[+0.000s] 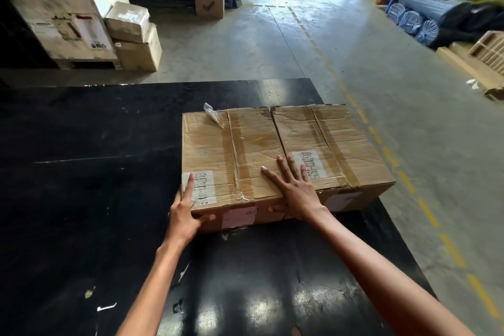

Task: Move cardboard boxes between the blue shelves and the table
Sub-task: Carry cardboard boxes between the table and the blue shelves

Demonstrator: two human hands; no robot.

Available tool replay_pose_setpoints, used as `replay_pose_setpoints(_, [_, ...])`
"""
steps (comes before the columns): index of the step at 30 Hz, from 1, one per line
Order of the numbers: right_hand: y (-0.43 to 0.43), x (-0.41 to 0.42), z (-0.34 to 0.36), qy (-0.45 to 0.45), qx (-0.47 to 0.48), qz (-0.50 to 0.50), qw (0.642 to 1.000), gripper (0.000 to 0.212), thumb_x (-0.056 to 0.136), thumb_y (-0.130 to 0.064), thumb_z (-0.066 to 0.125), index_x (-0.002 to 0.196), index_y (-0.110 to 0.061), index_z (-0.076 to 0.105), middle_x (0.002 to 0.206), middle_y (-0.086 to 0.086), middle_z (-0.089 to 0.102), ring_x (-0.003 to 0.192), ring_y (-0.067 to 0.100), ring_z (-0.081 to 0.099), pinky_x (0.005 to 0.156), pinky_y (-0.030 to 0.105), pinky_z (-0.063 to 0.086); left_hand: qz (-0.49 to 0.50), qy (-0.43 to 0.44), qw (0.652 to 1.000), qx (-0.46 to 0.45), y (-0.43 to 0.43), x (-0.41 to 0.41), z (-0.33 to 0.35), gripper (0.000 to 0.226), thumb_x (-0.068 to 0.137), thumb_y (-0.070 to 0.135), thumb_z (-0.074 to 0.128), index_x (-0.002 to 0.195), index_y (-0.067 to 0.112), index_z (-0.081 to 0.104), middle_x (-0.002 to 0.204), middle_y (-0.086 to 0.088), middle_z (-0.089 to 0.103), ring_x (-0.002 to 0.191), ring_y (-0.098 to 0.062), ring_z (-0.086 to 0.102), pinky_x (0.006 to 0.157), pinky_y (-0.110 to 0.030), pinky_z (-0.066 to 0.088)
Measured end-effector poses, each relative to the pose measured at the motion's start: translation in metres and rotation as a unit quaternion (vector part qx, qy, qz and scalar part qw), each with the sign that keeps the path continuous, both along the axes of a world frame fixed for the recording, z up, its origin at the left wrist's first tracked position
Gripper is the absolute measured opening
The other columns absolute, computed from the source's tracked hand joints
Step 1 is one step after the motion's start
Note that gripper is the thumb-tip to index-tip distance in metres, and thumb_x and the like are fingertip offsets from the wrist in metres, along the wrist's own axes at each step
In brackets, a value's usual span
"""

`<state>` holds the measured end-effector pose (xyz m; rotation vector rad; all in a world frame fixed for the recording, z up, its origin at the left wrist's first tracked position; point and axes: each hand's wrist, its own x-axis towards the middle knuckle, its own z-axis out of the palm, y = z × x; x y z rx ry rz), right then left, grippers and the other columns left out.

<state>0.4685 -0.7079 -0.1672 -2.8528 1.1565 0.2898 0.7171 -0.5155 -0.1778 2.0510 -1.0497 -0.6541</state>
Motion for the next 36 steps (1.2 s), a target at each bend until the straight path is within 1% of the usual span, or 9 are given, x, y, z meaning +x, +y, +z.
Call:
replay_pose_setpoints(4, [0.000,0.000,0.012,0.005,0.040,-0.005,0.999,0.119,0.084,-0.066,0.071,0.160,-0.046,-0.018,0.167,0.011,-0.031,0.152,0.039,-0.034,0.126,0.061,-0.010,0.005,0.013,1.000,0.013,0.004,-0.009,0.009,0.131,0.062,0.008,0.098,0.164,0.025,0.018,0.159,-0.014,0.039,0.133,-0.028,0.056,0.114,-0.032,0.042])
replay_pose_setpoints(8, [0.023,0.009,0.029,-0.076,0.064,0.014,0.995,0.092,0.094,-0.076,0.045,0.167,-0.036,0.005,0.174,0.010,-0.005,0.159,0.029,-0.015,0.129,0.053,-0.008,0.040,-0.022,0.999,0.020,0.021,-0.014,0.024,0.111,0.069,0.006,0.093,0.160,0.013,0.032,0.154,-0.021,0.046,0.143,-0.034,0.047,0.121,-0.036,0.034])
replay_pose_setpoints(11, [0.052,0.028,0.039,-0.127,0.047,0.066,0.989,0.076,0.105,-0.063,0.035,0.167,-0.027,0.011,0.175,0.009,0.001,0.161,0.024,-0.007,0.130,0.044,-0.006,0.084,-0.057,0.994,0.032,0.052,-0.025,0.040,0.089,0.080,0.018,0.088,0.156,0.013,0.042,0.161,-0.022,0.036,0.152,-0.035,0.032,0.124,-0.039,0.025])
replay_pose_setpoints(13, [0.075,0.046,0.045,-0.147,0.049,0.113,0.981,0.070,0.108,-0.058,0.033,0.167,-0.025,0.012,0.174,0.008,0.000,0.161,0.025,-0.007,0.130,0.043,-0.005,0.129,-0.074,0.988,0.043,0.084,-0.036,0.049,0.080,0.084,0.023,0.084,0.155,0.016,0.046,0.163,-0.020,0.035,0.153,-0.035,0.028,0.124,-0.039,0.024])
replay_pose_setpoints(18, [0.150,0.104,0.061,-0.170,0.077,0.247,0.951,0.068,0.108,-0.056,0.034,0.167,-0.024,0.020,0.175,0.007,0.009,0.162,0.025,0.000,0.131,0.044,0.006,0.276,-0.148,0.948,0.065,0.185,-0.070,0.076,0.076,0.090,0.028,0.077,0.157,0.017,0.042,0.165,-0.019,0.031,0.157,-0.033,0.019,0.127,-0.041,0.020])
replay_pose_setpoints(23, [0.258,0.149,0.078,-0.161,0.088,0.410,0.893,0.067,0.109,-0.054,0.033,0.167,-0.025,0.017,0.175,0.004,0.007,0.162,0.023,0.002,0.130,0.043,0.006,0.442,-0.181,0.875,0.076,0.298,-0.110,0.105,0.077,0.094,0.039,0.072,0.158,0.016,0.037,0.167,-0.017,0.025,0.158,-0.031,0.016,0.127,-0.043,0.017])
replay_pose_setpoints(27, [0.364,0.165,0.101,-0.148,0.113,0.535,0.824,0.067,0.110,-0.054,0.031,0.168,-0.025,0.013,0.176,0.003,0.003,0.162,0.021,-0.002,0.130,0.042,0.003,0.575,-0.222,0.783,0.086,0.390,-0.159,0.127,0.074,0.094,0.046,0.062,0.155,0.010,0.042,0.165,-0.021,0.026,0.157,-0.037,0.019,0.127,-0.049,0.017])
replay_pose_setpoints(31, [0.481,0.160,0.132,-0.149,0.142,0.641,0.739,0.066,0.110,-0.052,0.032,0.167,-0.024,0.015,0.176,0.002,0.004,0.162,0.022,-0.001,0.130,0.043,0.005,0.670,-0.256,0.681,0.150,0.478,-0.222,0.152,0.071,0.098,0.044,0.064,0.158,0.013,0.038,0.166,-0.022,0.026,0.157,-0.038,0.016,0.127,-0.052,0.019])
replay_pose_setpoints(36, [0.625,0.132,0.168,-0.169,0.161,0.755,0.613,0.068,0.109,-0.053,0.037,0.167,-0.026,0.015,0.176,0.002,0.005,0.162,0.021,0.003,0.130,0.042,0.010,0.769,-0.262,0.549,0.195,0.566,-0.306,0.186,0.069,0.097,0.036,0.067,0.153,0.002,0.044,0.161,-0.031,0.030,0.153,-0.047,0.022,0.126,-0.054,0.019])
